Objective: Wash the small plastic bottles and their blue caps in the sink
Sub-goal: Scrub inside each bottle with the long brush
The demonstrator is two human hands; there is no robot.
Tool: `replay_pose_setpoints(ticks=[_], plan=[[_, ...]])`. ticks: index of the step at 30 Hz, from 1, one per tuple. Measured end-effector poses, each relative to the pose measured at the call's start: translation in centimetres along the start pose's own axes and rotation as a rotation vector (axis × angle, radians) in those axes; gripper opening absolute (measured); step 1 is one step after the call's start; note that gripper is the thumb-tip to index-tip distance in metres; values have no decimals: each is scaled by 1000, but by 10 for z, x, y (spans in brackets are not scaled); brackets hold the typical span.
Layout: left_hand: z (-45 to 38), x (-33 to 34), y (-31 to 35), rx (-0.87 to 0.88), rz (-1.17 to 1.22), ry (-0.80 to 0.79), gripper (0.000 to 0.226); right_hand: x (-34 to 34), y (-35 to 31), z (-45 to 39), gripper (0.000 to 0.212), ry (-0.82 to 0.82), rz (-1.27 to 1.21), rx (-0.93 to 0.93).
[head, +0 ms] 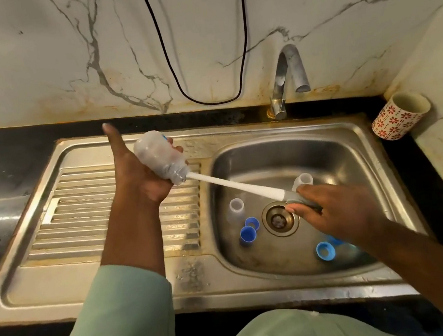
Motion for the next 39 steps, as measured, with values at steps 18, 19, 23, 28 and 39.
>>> replay_pose_setpoints(ticks=[18,19,23,28,39], plan=[[-2,7,-40,193,-46,278,51,18,8,29,38,-21,-493,346],[-1,9,-43,135,-96,226,60,19,5,29,39,-65,-405,321],[-2,19,-43,95,-149,298,63,13,-2,15,34,-197,-436,174],[-13,16,-41,-163,85,11,40,-1,6,14,28,-277,-929,297],[-19,19,-15,409,279,342,50,7,-58,-6,32,-45,-1113,433]])
Point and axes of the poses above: each hand's wrist, its own z-axis away from the middle knuckle, its own x-axis out of the palm, y = z × x, the point moved 4 cm from there along -z, towards the middle knuckle, and after that the axes turned 14 degrees about -x, right-handed, at the moved point
